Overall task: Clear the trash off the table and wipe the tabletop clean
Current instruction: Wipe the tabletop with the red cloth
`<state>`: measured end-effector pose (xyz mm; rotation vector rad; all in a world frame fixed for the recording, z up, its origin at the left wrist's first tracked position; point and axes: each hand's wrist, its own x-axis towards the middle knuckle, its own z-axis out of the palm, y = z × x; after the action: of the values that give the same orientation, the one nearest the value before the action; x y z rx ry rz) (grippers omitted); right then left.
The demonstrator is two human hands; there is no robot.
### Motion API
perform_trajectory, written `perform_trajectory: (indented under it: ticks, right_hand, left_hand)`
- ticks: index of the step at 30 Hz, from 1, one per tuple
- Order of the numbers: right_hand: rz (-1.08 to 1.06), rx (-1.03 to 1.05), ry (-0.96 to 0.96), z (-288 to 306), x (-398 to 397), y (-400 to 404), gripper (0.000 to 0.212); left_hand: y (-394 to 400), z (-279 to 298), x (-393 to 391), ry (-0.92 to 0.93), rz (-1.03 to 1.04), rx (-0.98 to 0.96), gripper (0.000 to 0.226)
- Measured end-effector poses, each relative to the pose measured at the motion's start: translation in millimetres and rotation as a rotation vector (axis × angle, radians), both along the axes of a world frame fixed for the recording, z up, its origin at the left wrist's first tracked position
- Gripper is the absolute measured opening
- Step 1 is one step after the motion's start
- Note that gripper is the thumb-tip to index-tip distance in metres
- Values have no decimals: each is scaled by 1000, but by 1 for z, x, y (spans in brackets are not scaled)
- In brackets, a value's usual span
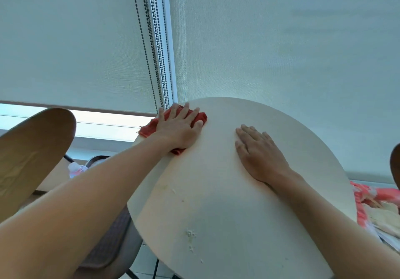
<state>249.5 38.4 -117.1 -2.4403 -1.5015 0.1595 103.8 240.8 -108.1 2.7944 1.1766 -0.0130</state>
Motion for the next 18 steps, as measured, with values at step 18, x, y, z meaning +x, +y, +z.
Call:
perform_trajectory:
  ticks: [18]
  right_hand:
    - [18,-1,0,-2,2,0,55]
  left_hand:
    - [-52,-5,-89,-50,48,2,61]
